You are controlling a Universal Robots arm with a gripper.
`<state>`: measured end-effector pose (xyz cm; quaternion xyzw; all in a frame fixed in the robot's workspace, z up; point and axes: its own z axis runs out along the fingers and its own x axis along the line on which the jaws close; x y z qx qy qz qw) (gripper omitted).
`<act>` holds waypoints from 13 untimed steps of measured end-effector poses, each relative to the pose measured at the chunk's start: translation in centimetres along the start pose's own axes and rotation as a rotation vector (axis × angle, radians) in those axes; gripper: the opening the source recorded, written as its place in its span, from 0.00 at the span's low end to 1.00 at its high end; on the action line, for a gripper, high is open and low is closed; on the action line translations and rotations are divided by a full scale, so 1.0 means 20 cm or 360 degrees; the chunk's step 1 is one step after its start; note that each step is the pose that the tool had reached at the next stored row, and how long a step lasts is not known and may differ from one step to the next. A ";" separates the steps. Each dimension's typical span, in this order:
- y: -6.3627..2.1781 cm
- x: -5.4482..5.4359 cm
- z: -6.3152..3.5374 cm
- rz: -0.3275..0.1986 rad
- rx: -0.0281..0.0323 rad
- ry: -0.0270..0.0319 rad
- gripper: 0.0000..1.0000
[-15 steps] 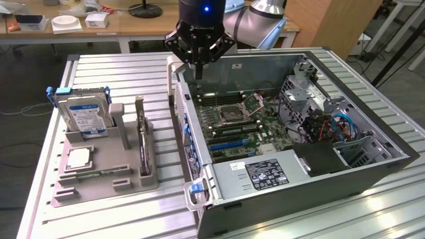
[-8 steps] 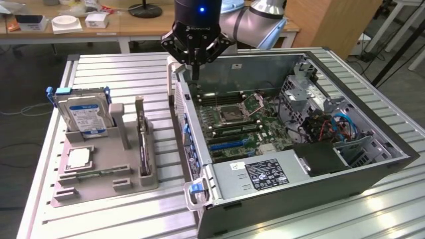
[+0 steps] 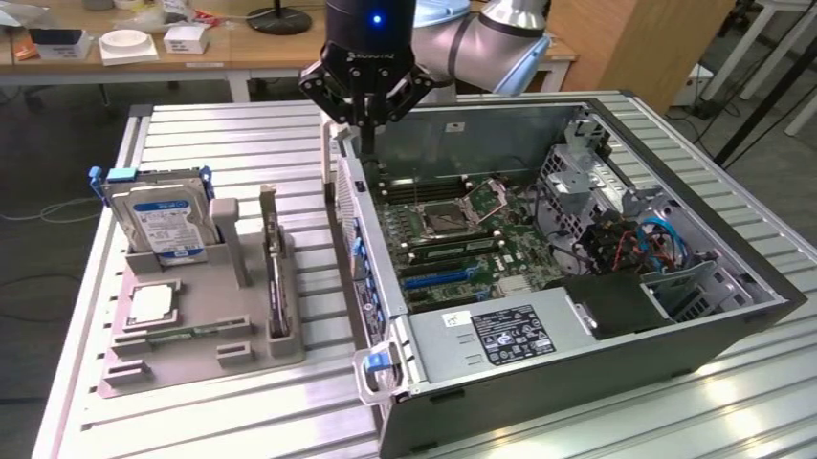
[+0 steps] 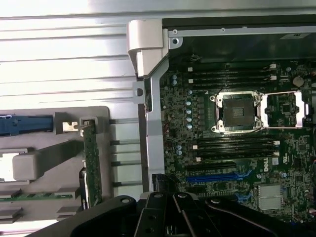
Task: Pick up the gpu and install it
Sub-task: 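Reach for the gpu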
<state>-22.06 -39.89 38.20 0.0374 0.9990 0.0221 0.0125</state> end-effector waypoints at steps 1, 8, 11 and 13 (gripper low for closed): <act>0.000 0.00 0.001 0.0000 0.00001 0.00000 0.11; -0.003 0.03 0.005 0.0000 0.00000 0.00000 0.11; -0.003 0.04 0.007 0.0000 0.00001 0.00000 0.11; -0.004 0.05 0.009 0.0000 0.00000 -0.00001 0.11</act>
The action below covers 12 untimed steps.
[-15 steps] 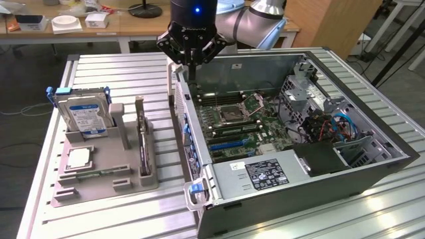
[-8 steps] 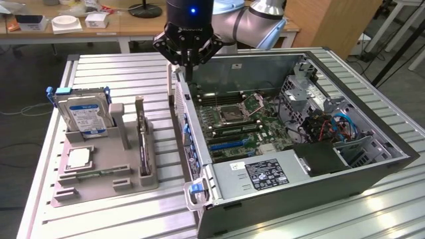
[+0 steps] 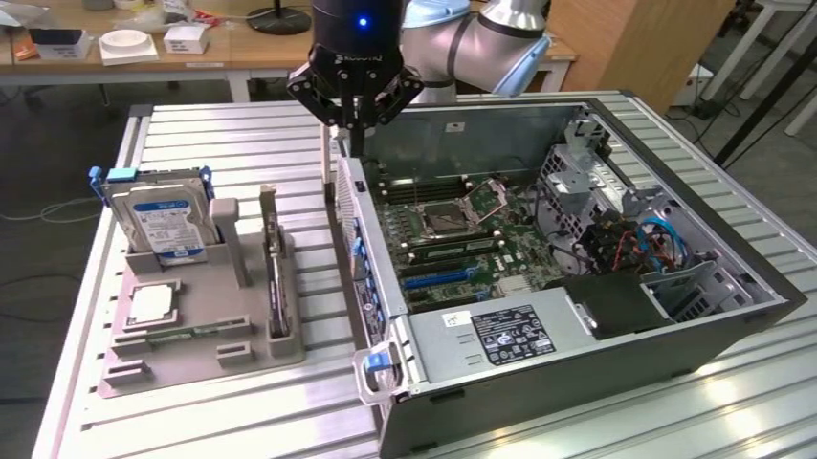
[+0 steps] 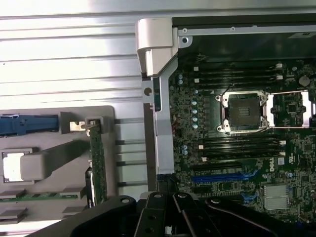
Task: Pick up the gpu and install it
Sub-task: 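Reach for the gpu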
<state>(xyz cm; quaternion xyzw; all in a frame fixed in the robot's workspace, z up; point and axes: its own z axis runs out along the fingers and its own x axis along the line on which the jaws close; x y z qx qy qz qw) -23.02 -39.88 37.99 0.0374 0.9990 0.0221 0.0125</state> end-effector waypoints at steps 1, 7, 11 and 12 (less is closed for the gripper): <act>0.000 0.00 0.001 0.0000 0.00001 0.00001 0.11; -0.002 0.02 0.006 0.0000 0.00001 0.00001 0.11; -0.004 0.04 0.011 0.0000 0.00001 0.00001 0.11; -0.004 0.04 0.012 0.0000 0.00000 0.00001 0.11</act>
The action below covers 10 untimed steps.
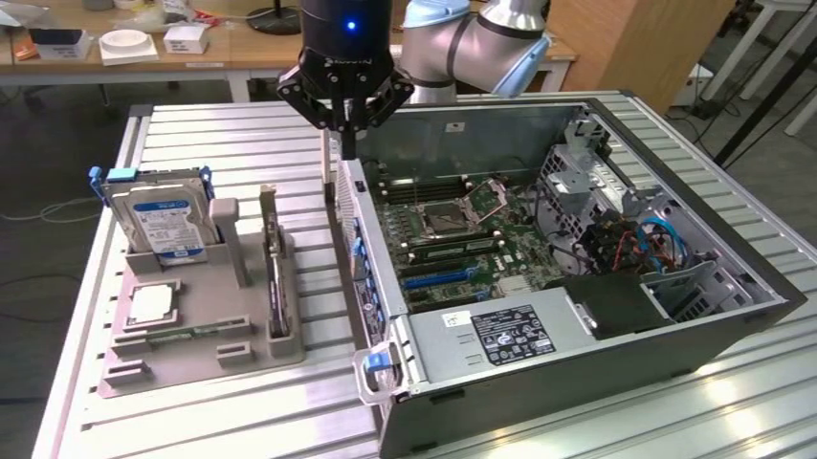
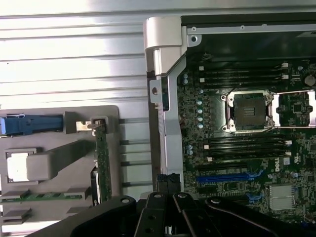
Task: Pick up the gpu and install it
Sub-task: 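Reach for the gpu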
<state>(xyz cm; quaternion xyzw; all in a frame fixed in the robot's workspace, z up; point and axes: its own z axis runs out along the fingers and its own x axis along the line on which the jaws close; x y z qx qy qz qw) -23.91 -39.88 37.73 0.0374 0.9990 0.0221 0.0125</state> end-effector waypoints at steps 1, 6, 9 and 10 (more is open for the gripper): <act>-0.001 0.00 0.001 0.0000 0.00001 0.00000 0.11; -0.003 0.03 0.008 0.0000 0.00001 0.00000 0.11; -0.004 0.04 0.012 0.0000 0.00001 0.00000 0.11; -0.004 0.05 0.013 0.0000 -0.00001 -0.00001 0.11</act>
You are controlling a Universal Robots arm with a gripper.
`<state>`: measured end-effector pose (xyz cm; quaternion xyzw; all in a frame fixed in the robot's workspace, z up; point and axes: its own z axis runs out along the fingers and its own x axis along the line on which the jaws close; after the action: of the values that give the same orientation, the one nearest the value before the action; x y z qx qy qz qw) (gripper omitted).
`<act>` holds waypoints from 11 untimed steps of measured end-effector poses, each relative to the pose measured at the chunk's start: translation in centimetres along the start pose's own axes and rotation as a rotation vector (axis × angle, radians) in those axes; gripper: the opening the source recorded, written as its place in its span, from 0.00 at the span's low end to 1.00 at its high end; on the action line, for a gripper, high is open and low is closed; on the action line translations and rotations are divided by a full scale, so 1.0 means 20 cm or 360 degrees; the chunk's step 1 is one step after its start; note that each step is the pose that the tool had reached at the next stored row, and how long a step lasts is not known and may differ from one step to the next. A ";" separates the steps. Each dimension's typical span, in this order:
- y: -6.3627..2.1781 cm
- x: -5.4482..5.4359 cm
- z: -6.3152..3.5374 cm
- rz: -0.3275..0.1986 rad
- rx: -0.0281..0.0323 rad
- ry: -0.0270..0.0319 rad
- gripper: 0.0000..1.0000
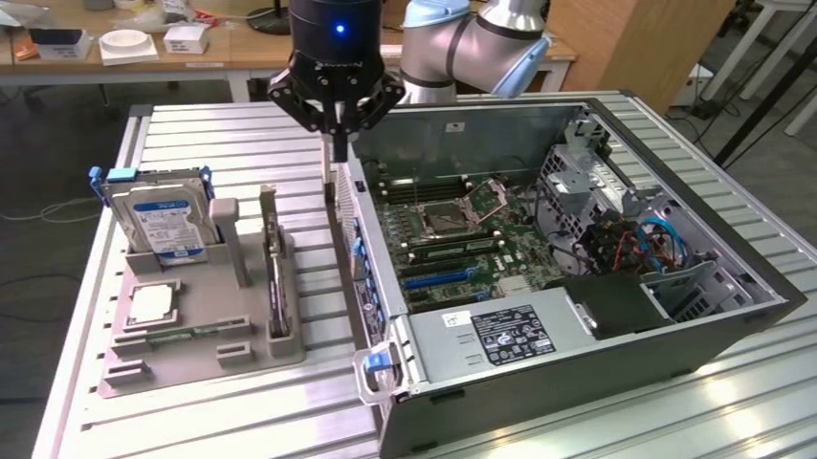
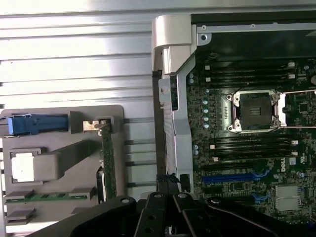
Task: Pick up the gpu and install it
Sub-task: 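Reach for the gpu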
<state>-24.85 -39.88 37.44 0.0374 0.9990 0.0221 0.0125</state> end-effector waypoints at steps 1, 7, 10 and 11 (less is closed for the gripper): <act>0.000 0.00 0.001 0.0000 0.00000 0.00000 0.11; -0.003 0.03 0.007 0.0000 0.00001 0.00001 0.11; -0.004 0.05 0.009 0.0000 0.00000 0.00000 0.11; -0.004 0.05 0.010 0.0000 0.00002 0.00001 0.11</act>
<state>-25.88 -39.88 37.22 0.0374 0.9990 0.0221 0.0125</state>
